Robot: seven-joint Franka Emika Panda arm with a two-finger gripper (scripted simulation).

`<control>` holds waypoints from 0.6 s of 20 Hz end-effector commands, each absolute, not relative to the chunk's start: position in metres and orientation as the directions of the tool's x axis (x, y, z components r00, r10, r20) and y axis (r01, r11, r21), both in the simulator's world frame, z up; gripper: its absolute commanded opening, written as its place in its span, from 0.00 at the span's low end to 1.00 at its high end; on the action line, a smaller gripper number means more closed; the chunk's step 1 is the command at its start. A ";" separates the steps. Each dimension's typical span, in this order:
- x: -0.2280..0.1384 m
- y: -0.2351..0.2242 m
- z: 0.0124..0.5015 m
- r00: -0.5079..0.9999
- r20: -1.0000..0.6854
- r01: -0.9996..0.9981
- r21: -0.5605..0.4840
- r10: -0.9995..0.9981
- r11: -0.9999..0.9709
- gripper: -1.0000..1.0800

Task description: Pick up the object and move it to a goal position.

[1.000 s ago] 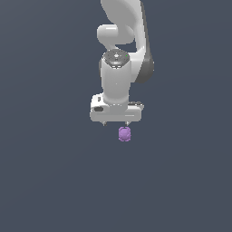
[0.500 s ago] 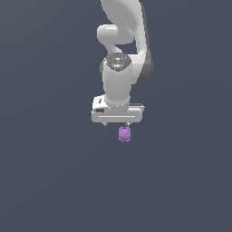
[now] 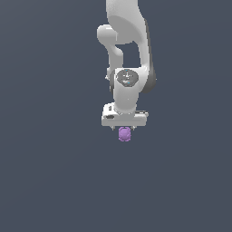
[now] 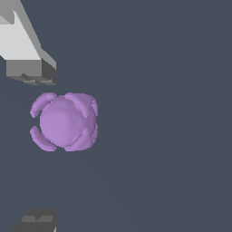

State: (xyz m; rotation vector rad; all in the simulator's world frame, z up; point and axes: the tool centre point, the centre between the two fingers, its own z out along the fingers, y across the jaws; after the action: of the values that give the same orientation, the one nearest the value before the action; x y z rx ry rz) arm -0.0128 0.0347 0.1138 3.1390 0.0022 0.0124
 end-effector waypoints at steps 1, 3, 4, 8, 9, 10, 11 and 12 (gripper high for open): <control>-0.018 0.042 0.101 1.000 0.004 -0.002 0.001 -0.002 -1.000 0.96; -0.021 0.045 0.095 1.000 0.002 -0.003 0.001 -0.003 -1.000 0.96; -0.023 0.047 0.092 1.000 0.001 -0.003 0.000 -0.003 -1.000 0.96; -0.024 0.048 0.091 1.000 -0.001 -0.003 0.000 -0.003 -1.000 0.96; -0.024 0.048 0.090 1.000 -0.001 -0.003 0.000 -0.003 -1.000 0.96; -0.024 0.048 0.089 1.000 -0.001 -0.003 0.000 -0.003 -1.000 0.96; -0.024 0.048 0.088 1.000 -0.001 -0.003 0.000 -0.003 -1.000 0.96; -0.024 0.048 0.085 1.000 -0.001 -0.003 0.000 -0.003 -1.000 0.96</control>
State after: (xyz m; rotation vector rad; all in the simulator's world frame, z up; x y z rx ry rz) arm -0.0234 0.0477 0.0881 3.1415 -0.0039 0.0000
